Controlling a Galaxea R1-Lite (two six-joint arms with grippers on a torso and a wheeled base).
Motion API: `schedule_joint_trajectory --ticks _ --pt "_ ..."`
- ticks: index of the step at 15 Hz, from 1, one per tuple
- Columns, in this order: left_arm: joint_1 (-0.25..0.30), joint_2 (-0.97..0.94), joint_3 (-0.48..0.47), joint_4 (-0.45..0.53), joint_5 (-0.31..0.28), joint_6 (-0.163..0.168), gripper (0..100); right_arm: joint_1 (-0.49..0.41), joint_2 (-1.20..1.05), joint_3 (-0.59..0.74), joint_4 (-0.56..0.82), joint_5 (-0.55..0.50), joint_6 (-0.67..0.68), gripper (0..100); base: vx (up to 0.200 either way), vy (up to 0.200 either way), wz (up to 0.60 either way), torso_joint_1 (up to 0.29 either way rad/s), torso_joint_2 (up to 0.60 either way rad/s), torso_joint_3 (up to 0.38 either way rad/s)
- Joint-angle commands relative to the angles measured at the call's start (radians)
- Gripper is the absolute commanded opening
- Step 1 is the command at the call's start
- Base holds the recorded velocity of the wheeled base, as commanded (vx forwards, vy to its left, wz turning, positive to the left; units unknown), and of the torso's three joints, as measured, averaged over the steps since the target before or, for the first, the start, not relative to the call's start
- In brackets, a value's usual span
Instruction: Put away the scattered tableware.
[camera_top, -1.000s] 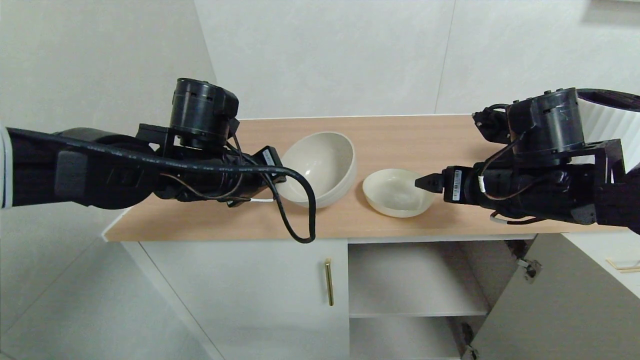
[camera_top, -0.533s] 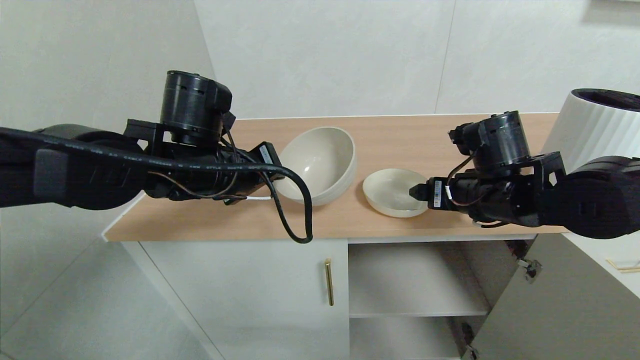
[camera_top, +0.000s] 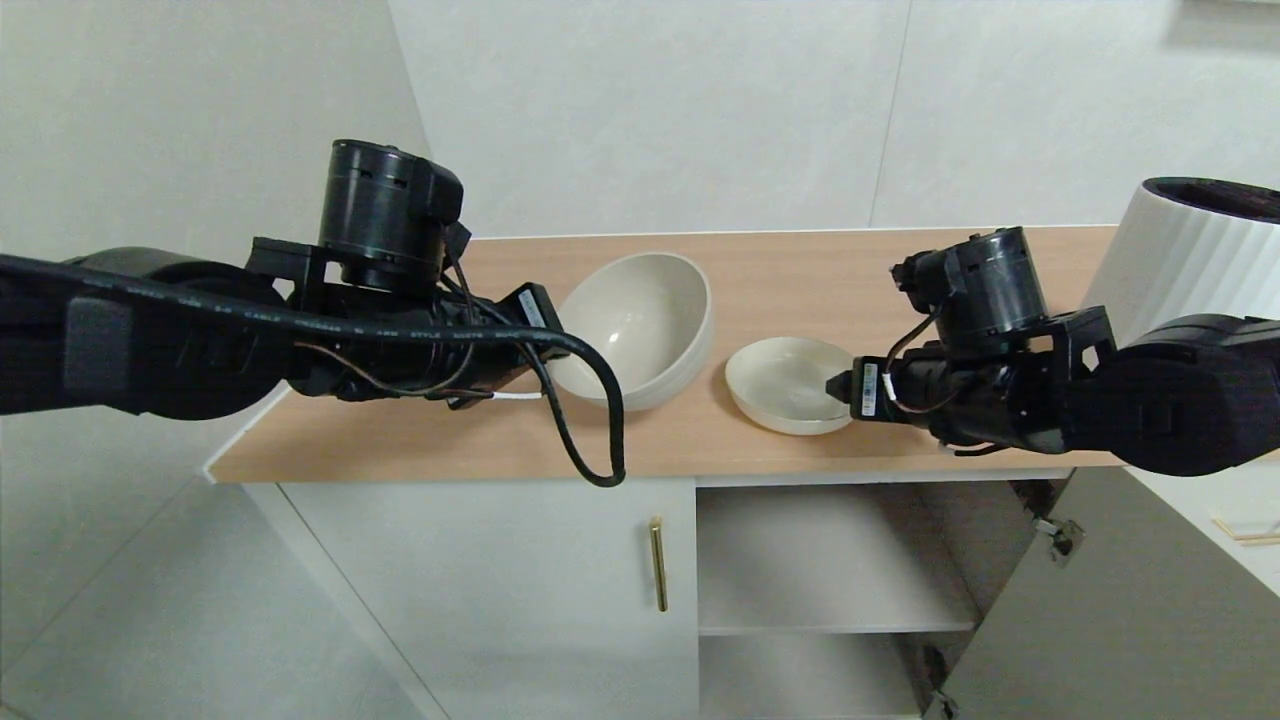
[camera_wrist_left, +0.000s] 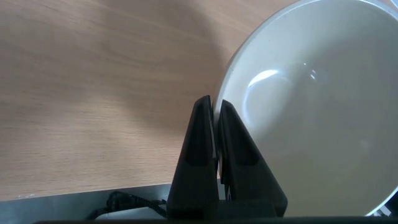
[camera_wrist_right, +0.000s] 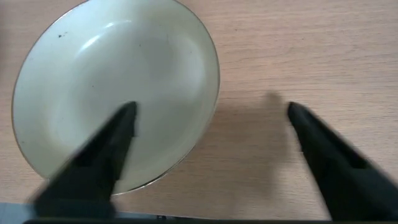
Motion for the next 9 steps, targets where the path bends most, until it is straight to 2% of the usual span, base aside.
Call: schedule_joint_trajectory --ticks 1,9 --pt "0.000 -0.003 0.000 0.000 0.000 0.000 0 0.001 0.003 -0.002 0.000 0.000 -0.001 0 0.000 0.000 0.00 0.000 0.00 0.000" --pt "0.000 -0.013 0.003 0.003 0.000 0.000 0 0.002 -0.019 0.000 0.001 0.000 0.003 0 0.000 0.000 0.00 0.000 0.00 0.000"
